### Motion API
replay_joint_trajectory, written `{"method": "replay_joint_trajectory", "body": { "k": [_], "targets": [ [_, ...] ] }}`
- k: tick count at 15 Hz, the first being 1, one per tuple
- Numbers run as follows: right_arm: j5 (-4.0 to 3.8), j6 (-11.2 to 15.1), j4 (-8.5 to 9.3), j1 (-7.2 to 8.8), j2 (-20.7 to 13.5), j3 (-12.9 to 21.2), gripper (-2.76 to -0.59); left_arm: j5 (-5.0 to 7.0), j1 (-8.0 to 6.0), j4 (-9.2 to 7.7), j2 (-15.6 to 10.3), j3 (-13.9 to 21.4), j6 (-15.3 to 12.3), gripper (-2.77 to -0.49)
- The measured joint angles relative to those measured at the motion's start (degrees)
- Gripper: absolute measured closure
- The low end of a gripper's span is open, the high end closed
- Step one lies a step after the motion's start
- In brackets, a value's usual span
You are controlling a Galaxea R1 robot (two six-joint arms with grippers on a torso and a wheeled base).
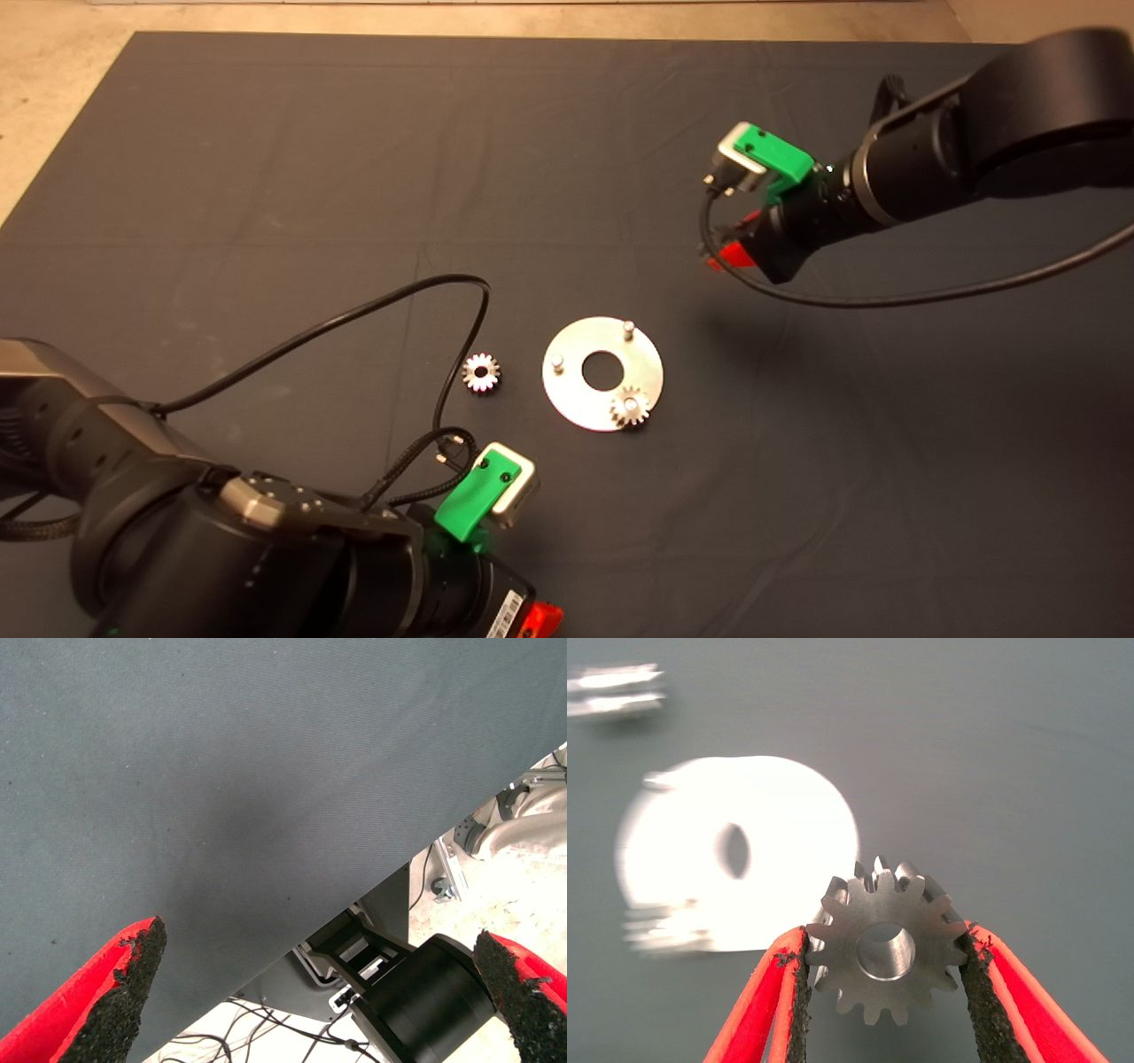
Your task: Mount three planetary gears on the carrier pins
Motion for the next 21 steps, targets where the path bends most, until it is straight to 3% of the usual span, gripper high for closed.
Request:
{"method": "replay_joint_trajectory", "body": {
  "k": [1, 2, 3, 5, 7, 9, 11, 12, 14, 21],
  "targets": [
    [0.25, 0.0, 1.92, -1.14, 2.1, 1.0, -1.02, 0.01, 0.0, 0.0, 0.0, 0.0, 0.0, -2.5],
    [0.13, 0.0, 2.62, -1.77, 3.2, 1.2, -1.02, 0.09, 0.0, -0.02, 0.0, 0.0, 0.0, -2.5],
    [-0.17, 0.0, 2.6, -1.85, 3.6, 1.1, -1.02, 0.02, 0.0, 0.0, 0.0, 0.0, 0.0, -2.5],
    [-1.87, 0.0, 2.6, -2.62, 4.0, 0.4, -1.02, 0.02, 0.0, 0.02, 0.2, 0.0, 0.0, -2.5],
    [-2.41, -0.2, 2.62, -4.13, 5.0, -0.3, -1.02, 0.02, 0.0, 0.02, 0.2, 0.0, 0.0, -2.5],
    [-2.43, -0.5, 2.62, -4.82, 5.5, -1.4, -1.02, 0.05, 0.0, 0.02, 0.2, 0.0, 0.0, -2.5],
    [-3.01, -2.7, 2.62, -5.51, 5.7, -2.7, -1.02, 0.05, -0.01, 0.05, 0.2, 0.0, 0.0, -2.5],
    [-3.52, -3.9, 2.6, -5.9, 6.0, -3.7, -1.02, 0.04, 0.0, 0.05, 0.2, 0.0, 0.0, -2.5],
    [-5.39, -5.6, 2.6, -6.22, 7.9, -5.8, -1.02, 0.02, 0.0, 0.05, 0.2, 0.0, 0.0, -2.5],
    [-6.19, -9.1, 2.55, -6.44, 10.2, -9.2, -1.02, 0.02, -0.02, 0.07, 0.1, 0.0, 0.0, -2.5]
  ]
}}
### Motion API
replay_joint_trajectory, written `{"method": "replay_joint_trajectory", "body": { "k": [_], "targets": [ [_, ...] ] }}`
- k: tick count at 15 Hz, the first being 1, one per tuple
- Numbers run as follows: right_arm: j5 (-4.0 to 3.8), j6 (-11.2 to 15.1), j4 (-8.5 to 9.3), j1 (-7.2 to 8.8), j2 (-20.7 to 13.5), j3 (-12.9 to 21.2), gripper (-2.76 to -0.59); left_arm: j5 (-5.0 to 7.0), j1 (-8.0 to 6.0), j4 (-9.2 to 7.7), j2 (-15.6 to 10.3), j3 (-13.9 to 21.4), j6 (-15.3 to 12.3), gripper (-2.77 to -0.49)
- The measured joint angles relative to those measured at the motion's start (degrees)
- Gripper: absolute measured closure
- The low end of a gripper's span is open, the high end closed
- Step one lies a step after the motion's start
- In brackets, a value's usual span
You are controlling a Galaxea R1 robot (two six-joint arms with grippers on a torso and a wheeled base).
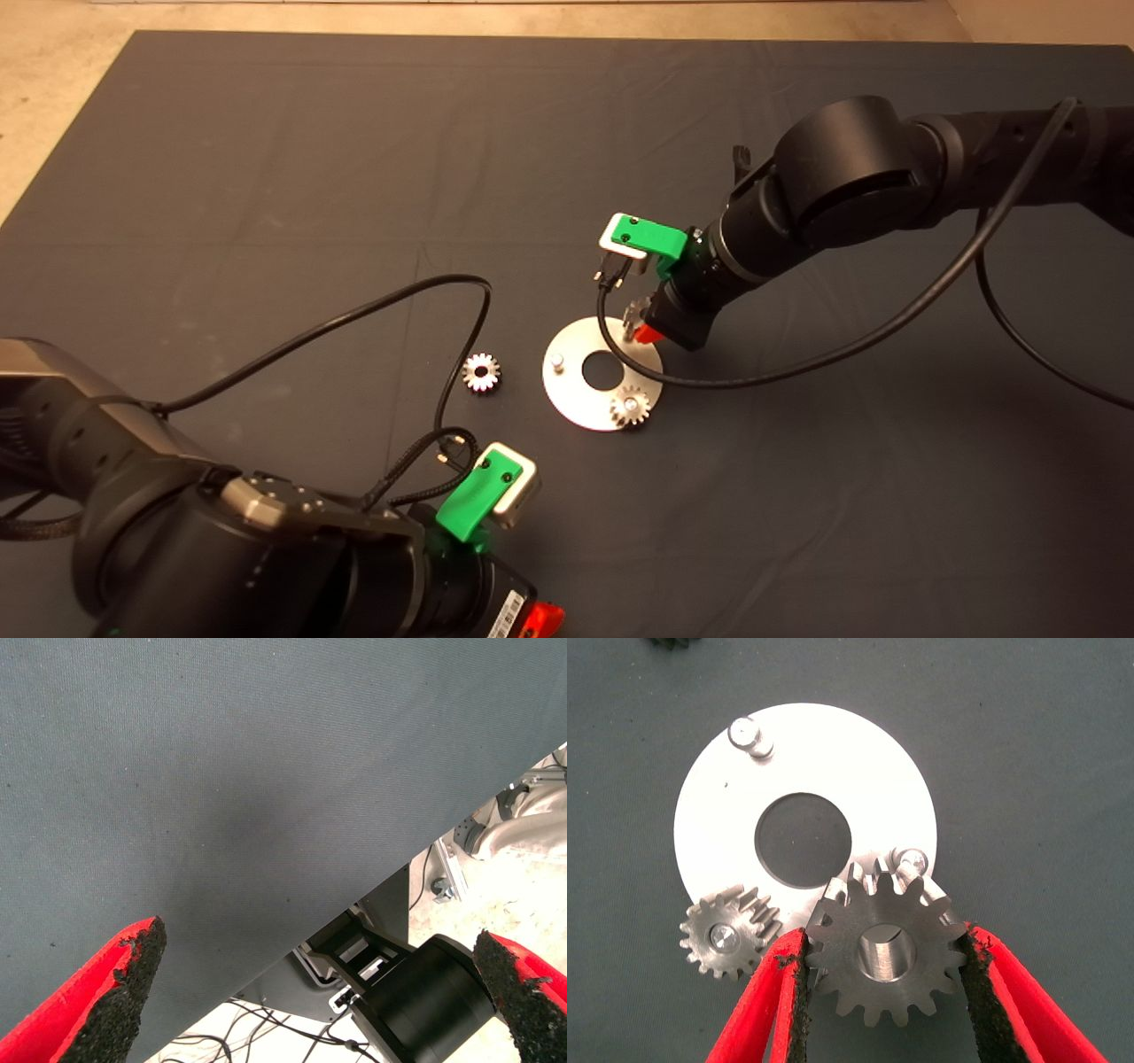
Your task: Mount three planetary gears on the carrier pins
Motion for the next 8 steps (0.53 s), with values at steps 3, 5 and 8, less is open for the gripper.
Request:
{"method": "replay_joint_trajectory", "body": {
  "k": [3, 5, 8],
  "targets": [
    [0.2, -1.0, 0.02, -1.54, 0.7, -0.4, -1.02, 0.04, 0.0, 0.01, -0.3, 0.0, 0.0, -2.5],
    [0.02, -1.7, 0.02, -3.07, 0.7, -1.0, -1.02, 0.01, 0.0, 0.0, -0.3, 0.0, 0.0, -2.5],
    [-0.3, -2.3, -0.22, -3.69, 0.7, -3.0, -1.02, 0.02, 0.02, 0.0, -0.3, 0.0, 0.0, -2.5]
  ]
}}
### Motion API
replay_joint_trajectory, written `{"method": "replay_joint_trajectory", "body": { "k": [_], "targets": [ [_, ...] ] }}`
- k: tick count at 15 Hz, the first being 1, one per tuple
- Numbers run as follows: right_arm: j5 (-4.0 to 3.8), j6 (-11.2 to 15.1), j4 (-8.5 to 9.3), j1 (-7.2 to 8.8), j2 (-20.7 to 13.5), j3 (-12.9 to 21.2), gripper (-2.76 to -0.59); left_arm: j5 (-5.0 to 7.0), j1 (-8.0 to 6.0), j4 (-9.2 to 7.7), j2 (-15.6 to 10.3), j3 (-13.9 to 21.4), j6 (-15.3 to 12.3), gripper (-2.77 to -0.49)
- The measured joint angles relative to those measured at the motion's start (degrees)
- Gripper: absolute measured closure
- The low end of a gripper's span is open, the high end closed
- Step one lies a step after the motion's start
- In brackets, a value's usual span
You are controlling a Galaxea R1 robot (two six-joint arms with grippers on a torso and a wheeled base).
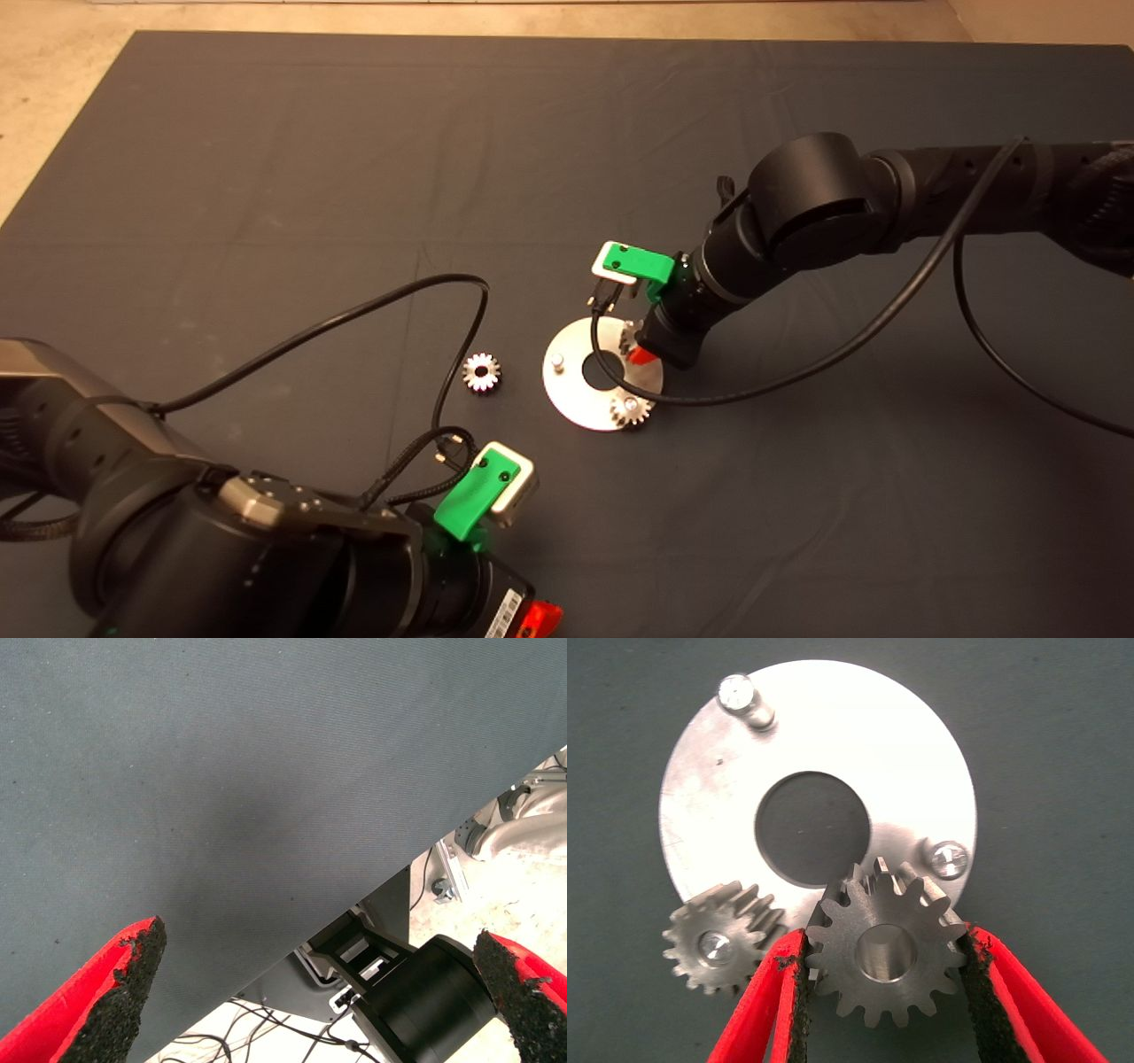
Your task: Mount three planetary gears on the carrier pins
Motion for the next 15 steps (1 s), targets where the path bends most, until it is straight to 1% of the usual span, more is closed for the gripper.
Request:
{"method": "replay_joint_trajectory", "body": {
  "k": [10, 13, 15],
  "targets": [
    [0.22, -0.5, -0.76, -0.01, 0.3, -4.1, -1.02, 0.0, -0.02, 0.01, 0.0, 0.0, 0.0, -2.5],
    [0.37, -0.5, -0.78, -0.01, 1.2, -4.6, -1.01, 0.0, -0.02, 0.01, 0.0, 0.0, 0.0, -2.5],
    [0.56, -0.5, -0.8, -0.01, 2.1, -5.8, -1.01, -0.02, 0.0, 0.01, 0.0, 0.0, 0.0, -2.5]
  ]
}}
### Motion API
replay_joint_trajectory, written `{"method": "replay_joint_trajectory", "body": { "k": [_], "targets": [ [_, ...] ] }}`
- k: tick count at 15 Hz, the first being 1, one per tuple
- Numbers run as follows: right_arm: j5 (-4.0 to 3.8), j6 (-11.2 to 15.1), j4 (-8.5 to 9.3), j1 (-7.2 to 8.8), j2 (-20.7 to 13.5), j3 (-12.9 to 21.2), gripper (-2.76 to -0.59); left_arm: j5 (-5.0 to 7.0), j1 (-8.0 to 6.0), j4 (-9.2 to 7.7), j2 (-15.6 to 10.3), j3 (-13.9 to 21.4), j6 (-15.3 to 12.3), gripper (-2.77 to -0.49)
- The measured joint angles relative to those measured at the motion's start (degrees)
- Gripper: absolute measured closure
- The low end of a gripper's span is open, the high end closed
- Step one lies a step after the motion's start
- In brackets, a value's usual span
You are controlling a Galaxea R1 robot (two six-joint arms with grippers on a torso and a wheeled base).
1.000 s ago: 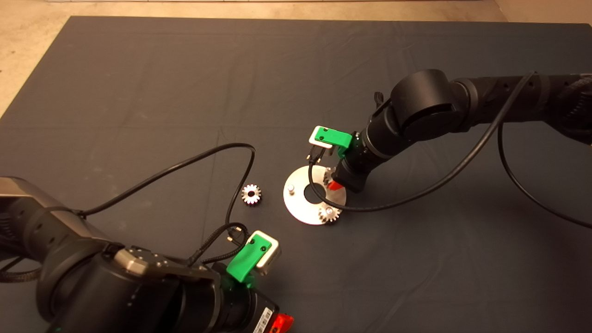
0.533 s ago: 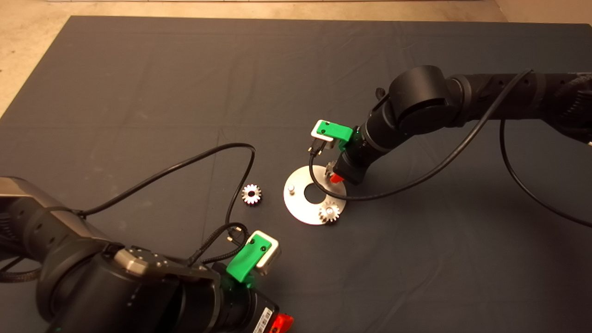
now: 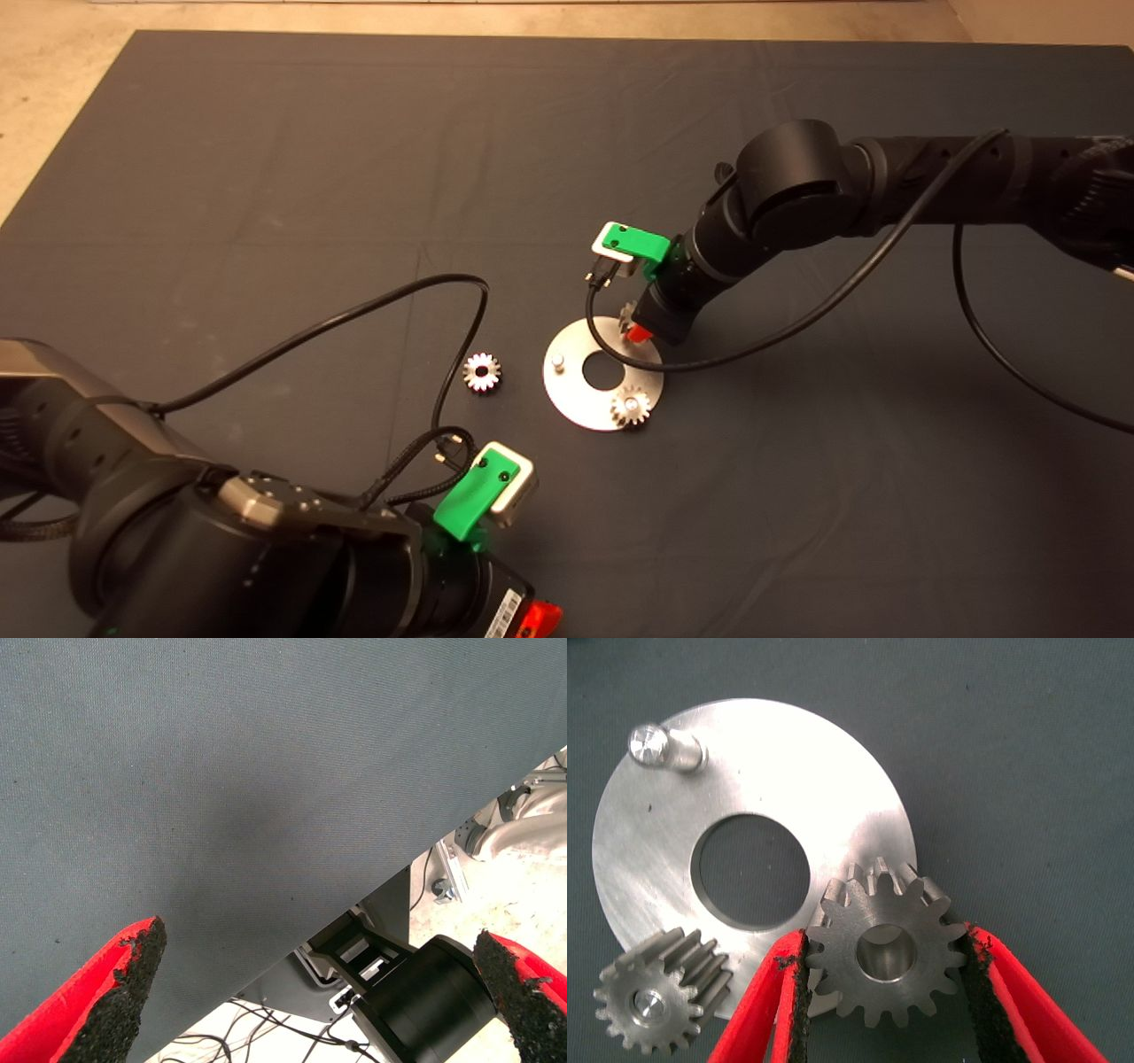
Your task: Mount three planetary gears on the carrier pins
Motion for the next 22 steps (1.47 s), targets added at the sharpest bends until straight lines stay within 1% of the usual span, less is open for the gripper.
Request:
{"method": "replay_joint_trajectory", "body": {
  "k": [3, 15, 19, 22],
  "targets": [
    [0.07, 0.0, -0.04, 0.0, 0.8, -0.9, -1.01, 0.0, 0.0, 0.0, -0.5, 0.0, 0.0, -2.5],
    [-0.31, 0.0, -0.04, -0.02, 0.5, -0.8, -1.01, 0.0, -0.02, 0.0, -0.8, 0.0, 0.0, -2.5],
    [-0.3, 0.0, -0.44, -0.95, 0.5, -0.8, -1.01, 0.0, -0.02, 0.0, -0.8, 0.0, 0.0, -2.5],
    [-0.29, 0.0, -0.48, -0.95, 0.5, -0.8, -1.01, 0.02, -0.02, 0.0, -1.0, 0.0, 0.0, -2.5]
  ]
}}
